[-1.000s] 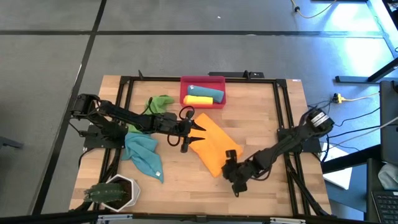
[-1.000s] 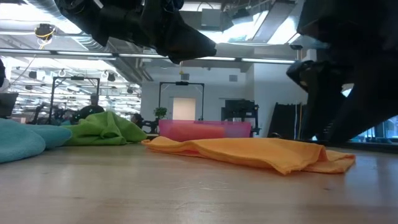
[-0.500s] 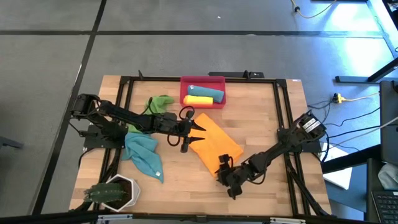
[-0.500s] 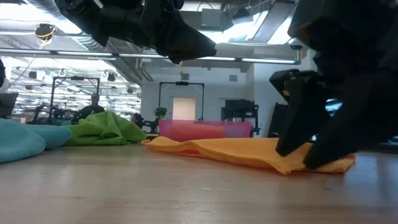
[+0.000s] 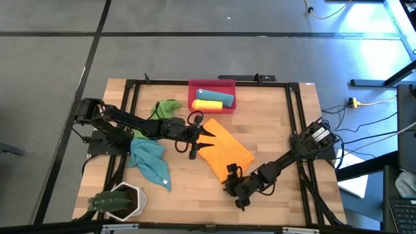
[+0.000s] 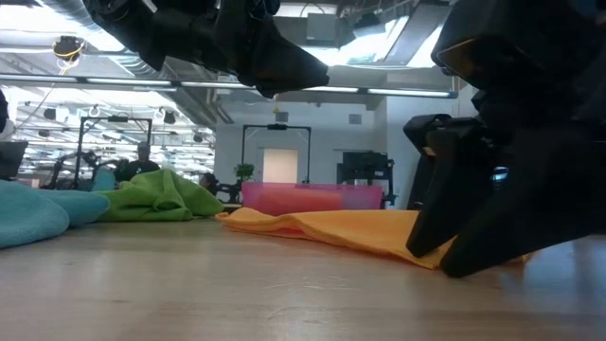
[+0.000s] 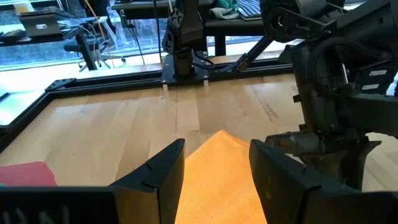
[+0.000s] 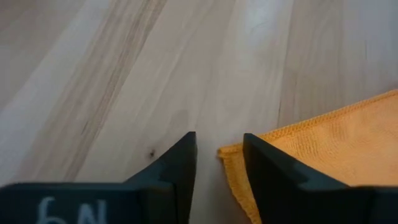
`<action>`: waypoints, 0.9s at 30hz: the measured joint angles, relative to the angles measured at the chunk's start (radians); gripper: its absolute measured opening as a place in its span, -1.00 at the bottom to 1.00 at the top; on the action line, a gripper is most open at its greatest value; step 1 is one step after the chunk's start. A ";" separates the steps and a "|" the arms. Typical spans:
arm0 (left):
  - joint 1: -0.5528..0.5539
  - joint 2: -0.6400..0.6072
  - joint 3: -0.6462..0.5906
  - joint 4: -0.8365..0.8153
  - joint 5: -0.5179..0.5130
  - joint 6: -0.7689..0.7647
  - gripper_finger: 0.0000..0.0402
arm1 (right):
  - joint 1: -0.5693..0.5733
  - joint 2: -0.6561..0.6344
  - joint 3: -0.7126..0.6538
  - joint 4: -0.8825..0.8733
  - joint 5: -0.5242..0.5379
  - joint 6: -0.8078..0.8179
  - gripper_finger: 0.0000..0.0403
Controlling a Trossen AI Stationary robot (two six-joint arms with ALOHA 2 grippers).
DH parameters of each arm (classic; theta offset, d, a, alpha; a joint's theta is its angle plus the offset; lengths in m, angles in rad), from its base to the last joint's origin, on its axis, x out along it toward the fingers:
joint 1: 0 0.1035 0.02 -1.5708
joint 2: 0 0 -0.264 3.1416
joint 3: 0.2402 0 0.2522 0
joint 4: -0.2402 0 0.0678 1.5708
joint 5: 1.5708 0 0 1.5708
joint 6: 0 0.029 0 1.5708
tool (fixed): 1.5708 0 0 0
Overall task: Roll microfiber towels into tight, uniform cylinder then place into a basket
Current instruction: Roll the orange microfiber cloth
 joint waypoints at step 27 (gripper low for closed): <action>0.000 0.000 0.000 -0.027 -0.002 0.000 -0.16 | -0.004 -0.291 0.038 -0.364 0.263 0.085 -0.99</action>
